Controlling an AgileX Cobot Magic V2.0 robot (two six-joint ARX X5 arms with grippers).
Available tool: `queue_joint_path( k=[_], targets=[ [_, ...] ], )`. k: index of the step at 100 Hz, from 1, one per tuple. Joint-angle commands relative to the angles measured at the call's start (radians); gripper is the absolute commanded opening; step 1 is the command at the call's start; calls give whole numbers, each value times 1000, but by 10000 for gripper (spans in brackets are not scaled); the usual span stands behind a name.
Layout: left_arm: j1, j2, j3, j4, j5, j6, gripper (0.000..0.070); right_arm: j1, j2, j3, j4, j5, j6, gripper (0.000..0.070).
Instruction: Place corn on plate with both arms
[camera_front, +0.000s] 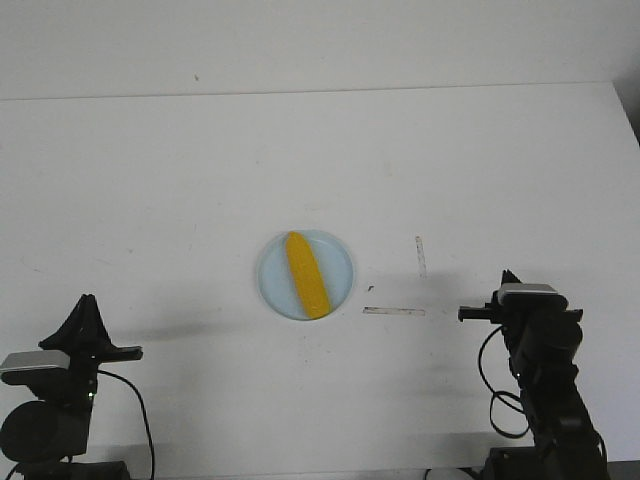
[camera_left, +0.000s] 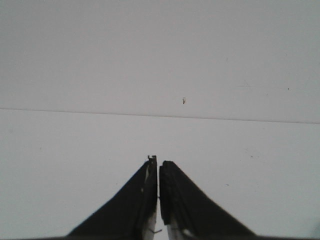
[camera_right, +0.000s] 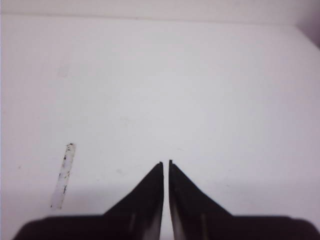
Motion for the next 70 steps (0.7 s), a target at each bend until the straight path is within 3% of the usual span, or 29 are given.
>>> queue_joint_path(
  k=[1, 23, 70],
  targets=[
    [1, -2, 5, 11, 0, 6, 1, -2, -76, -11, 1, -3, -9, 15],
    [1, -2, 5, 11, 0, 6, 1, -2, -283, -16, -73, -1, 7, 15],
    [1, -2, 5, 11, 0, 6, 1, -2, -447, -16, -47, 0, 7, 15]
  ],
)
